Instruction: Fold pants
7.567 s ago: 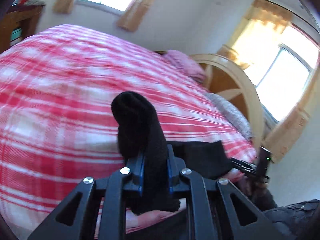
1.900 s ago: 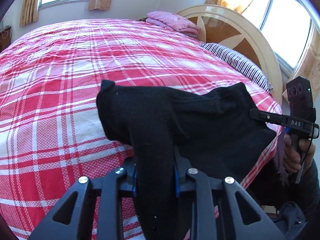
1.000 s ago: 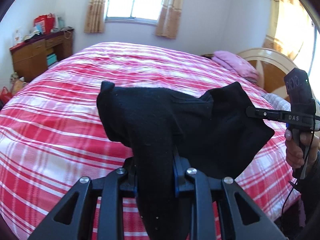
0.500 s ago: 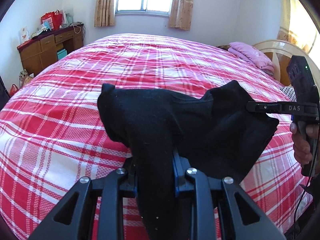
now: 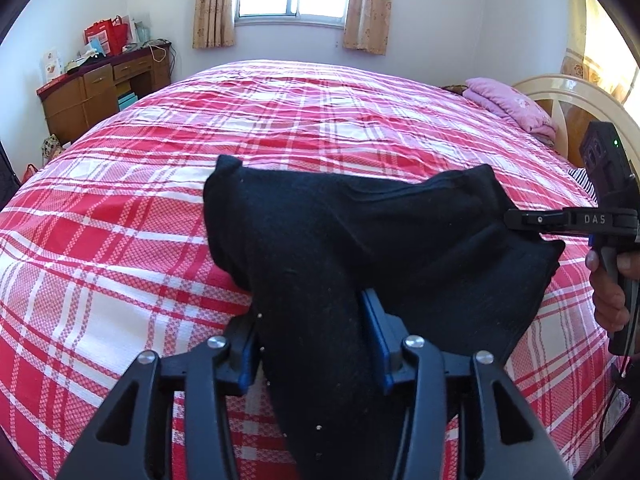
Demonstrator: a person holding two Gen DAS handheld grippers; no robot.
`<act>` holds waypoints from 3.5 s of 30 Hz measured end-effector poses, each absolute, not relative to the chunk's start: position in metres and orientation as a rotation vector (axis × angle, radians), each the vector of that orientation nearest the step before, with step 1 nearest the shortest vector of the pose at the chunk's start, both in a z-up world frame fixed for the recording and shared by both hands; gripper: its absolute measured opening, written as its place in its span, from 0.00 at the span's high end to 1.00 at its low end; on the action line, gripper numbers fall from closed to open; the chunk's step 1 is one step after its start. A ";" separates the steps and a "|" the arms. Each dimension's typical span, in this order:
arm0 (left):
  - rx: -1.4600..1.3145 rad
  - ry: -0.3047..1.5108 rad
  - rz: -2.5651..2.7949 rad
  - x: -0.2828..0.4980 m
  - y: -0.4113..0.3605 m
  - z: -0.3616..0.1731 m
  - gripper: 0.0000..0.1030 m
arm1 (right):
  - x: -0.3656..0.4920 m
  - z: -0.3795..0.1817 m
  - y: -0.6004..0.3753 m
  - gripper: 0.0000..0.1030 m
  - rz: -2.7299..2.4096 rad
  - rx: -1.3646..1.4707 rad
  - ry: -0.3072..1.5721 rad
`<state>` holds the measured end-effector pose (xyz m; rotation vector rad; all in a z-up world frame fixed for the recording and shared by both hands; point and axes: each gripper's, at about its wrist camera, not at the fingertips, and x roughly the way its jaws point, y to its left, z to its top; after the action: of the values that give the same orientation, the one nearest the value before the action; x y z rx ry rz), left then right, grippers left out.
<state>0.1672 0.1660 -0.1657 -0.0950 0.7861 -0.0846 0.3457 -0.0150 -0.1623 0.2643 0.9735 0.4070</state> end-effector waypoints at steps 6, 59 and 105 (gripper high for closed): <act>-0.089 0.785 -0.084 0.164 0.165 -0.169 0.47 | 0.331 -0.160 -0.016 0.64 0.396 0.241 0.975; -0.016 0.518 -0.059 0.085 0.117 -0.044 0.02 | 0.121 -0.015 -0.065 0.39 0.038 -0.034 0.570; 0.061 0.509 -0.043 0.076 0.102 -0.039 0.00 | 0.097 0.005 -0.064 0.31 0.014 -0.064 0.481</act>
<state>0.0761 0.1023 -0.0394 0.0608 0.5085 -0.0427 0.0972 -0.0635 0.0053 -0.0641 0.4809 0.0137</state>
